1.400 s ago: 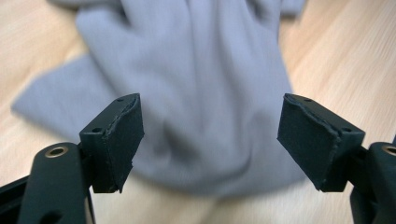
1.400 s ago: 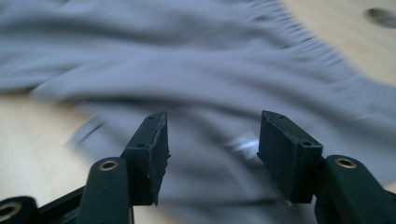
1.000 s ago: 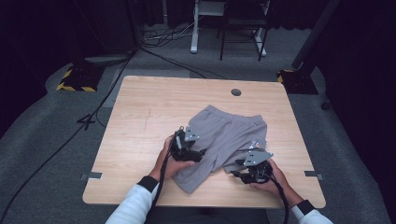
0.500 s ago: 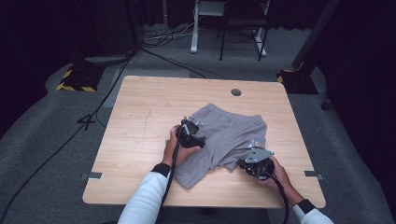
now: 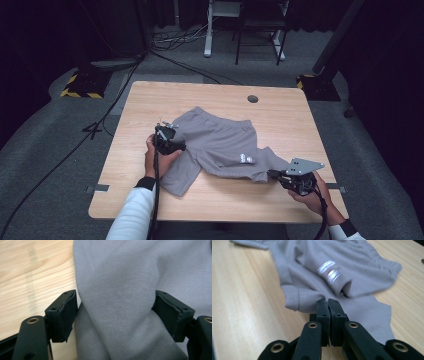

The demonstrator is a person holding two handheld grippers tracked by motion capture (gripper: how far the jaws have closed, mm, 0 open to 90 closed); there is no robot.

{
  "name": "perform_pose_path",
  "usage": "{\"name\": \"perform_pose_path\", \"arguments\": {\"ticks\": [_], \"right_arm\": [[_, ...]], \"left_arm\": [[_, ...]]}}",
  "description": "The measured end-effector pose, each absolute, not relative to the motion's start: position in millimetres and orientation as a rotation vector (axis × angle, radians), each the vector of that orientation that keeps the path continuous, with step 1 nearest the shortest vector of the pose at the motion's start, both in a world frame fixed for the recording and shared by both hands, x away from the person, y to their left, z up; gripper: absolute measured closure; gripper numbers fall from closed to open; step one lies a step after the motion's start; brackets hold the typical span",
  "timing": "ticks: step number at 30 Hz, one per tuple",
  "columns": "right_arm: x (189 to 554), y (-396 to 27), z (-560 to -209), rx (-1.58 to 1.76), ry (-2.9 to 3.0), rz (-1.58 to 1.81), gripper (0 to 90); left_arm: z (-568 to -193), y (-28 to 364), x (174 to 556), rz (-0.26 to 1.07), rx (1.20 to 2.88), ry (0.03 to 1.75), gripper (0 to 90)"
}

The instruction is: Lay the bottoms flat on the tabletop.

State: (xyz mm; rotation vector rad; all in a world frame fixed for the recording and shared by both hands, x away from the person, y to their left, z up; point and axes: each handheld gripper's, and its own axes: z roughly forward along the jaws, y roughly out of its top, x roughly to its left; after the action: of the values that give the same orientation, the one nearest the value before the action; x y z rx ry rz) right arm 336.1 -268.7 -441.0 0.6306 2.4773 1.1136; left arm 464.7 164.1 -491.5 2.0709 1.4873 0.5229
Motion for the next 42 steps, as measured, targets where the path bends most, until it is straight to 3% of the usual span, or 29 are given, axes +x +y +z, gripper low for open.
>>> {"name": "perform_pose_path", "arguments": {"ticks": [6, 11, 18, 21, 22, 26, 29, 35, 42], "right_arm": [[327, -269, -442, 0.612, 2.516, 1.141, 87.0], [330, -255, -446, 0.606, 2.532, 1.142, 83.0], [356, -226, -452, 0.594, 2.522, 1.088, 88.1], [364, -222, -452, 0.577, 2.504, 1.063, 79.7], [364, -224, -452, 0.598, 2.509, 1.068, 72.8], [359, -248, -459, 0.659, 2.541, 1.085, 55.5], [351, -264, -467, 0.708, 2.55, 1.041, 47.7], [334, -284, -481, 0.73, 2.605, 0.993, 39.0], [331, -274, -489, 0.725, 2.61, 0.963, 39.4]], "left_arm": [[-491, 191, 450, 0.497, 2.073, 1.478, 23.7], [-486, 190, 426, 0.526, 2.144, 1.328, 24.7], [-479, 182, 394, 0.513, 2.165, 1.165, 24.1], [-479, 178, 385, 0.484, 2.163, 1.119, 23.9], [-478, 178, 382, 0.47, 2.163, 1.106, 23.4], [-475, 183, 370, 0.43, 2.127, 1.086, 22.0], [-478, 188, 350, 0.391, 2.132, 1.047, 20.2], [-491, 197, 335, 0.389, 2.171, 1.065, 20.1], [-497, 198, 338, 0.422, 2.185, 1.07, 21.7]]}}
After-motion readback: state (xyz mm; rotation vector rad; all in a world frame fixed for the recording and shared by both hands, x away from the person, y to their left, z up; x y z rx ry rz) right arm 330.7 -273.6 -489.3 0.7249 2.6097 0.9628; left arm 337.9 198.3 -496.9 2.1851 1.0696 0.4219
